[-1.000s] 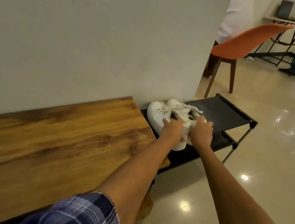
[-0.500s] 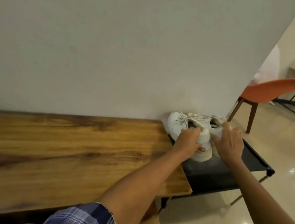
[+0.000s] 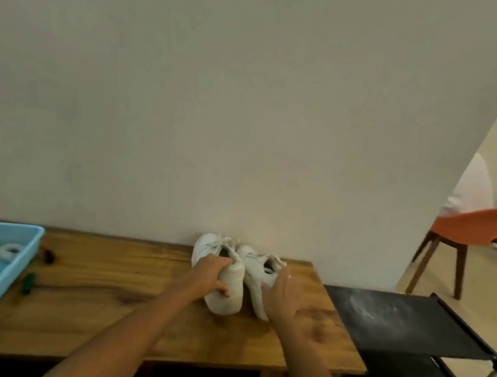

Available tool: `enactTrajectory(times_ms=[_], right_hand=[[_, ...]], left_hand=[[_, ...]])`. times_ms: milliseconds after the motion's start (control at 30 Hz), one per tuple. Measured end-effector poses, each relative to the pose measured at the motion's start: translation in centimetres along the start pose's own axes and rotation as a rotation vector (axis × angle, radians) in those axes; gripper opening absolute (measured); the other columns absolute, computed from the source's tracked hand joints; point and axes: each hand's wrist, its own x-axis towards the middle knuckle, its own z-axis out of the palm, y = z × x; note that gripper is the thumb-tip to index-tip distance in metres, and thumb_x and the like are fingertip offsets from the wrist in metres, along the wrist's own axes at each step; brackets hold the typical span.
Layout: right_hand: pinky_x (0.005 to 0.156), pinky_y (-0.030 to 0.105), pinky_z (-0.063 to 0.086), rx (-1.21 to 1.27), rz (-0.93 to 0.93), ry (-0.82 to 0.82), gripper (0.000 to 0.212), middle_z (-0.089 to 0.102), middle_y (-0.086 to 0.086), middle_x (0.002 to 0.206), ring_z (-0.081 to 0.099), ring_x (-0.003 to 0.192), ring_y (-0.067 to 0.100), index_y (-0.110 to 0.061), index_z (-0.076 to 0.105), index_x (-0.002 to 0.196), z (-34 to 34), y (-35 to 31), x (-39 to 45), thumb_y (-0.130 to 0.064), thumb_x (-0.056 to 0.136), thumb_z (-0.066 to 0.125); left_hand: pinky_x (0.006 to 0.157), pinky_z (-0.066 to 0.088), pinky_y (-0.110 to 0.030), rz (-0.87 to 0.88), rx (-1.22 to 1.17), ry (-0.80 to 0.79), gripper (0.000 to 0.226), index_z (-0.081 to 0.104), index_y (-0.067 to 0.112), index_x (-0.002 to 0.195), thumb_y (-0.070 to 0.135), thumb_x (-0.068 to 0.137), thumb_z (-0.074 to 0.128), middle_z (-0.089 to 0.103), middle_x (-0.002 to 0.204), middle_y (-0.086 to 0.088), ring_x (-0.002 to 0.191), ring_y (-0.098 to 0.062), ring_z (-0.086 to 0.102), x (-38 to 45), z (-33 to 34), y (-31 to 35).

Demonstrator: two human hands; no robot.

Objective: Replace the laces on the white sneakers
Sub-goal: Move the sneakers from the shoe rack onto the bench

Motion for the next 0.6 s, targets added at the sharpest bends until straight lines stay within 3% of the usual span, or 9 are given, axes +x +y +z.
enactTrajectory(times_ms=[167,300,467,600], right_hand=[[0.096,0.037,0.040,0.138,0.061,-0.012,0.045,0.049,0.015,0.127,0.048,0.113,0.030,-0.009,0.037,0.132,4.8,-3.7,-2.8,-0.030,0.094,0.049],[0.089,0.024,0.038,-0.058,0.081,-0.023,0.045,0.046,0.008,0.128,0.044,0.113,0.023,-0.012,0.035,0.132,4.7,-5.6,-2.3,-0.038,0.096,0.045],[0.074,0.024,0.029,-0.148,0.112,-0.070,0.041,0.043,0.009,0.128,0.045,0.110,0.023,-0.010,0.037,0.128,5.2,-6.5,-2.4,-0.036,0.097,0.045],[0.081,0.025,0.037,-0.169,0.092,-0.071,0.046,0.042,0.009,0.128,0.045,0.111,0.024,-0.008,0.034,0.132,4.9,-6.1,-2.6,-0.035,0.097,0.046]], left_hand=[[0.070,0.036,-0.020,-0.121,0.150,-0.103,0.045,0.058,0.010,0.113,0.018,0.073,0.078,0.055,0.104,-0.004,0.091,-0.014,0.050,-4.3,-1.3,-7.0],[0.080,0.046,-0.027,-0.109,0.132,-0.111,0.051,0.057,0.011,0.118,0.023,0.073,0.078,0.058,0.114,-0.005,0.102,-0.019,0.055,-4.5,-1.5,-8.2],[0.054,0.030,-0.014,-0.123,0.010,0.016,0.037,0.053,0.018,0.092,0.047,0.078,0.070,0.053,0.082,0.007,0.076,-0.010,0.048,-4.0,-1.0,-7.3],[0.059,0.035,-0.016,-0.116,0.004,0.035,0.045,0.062,0.012,0.113,0.047,0.084,0.063,0.064,0.095,-0.003,0.078,-0.011,0.051,-4.1,-0.3,-7.3]])
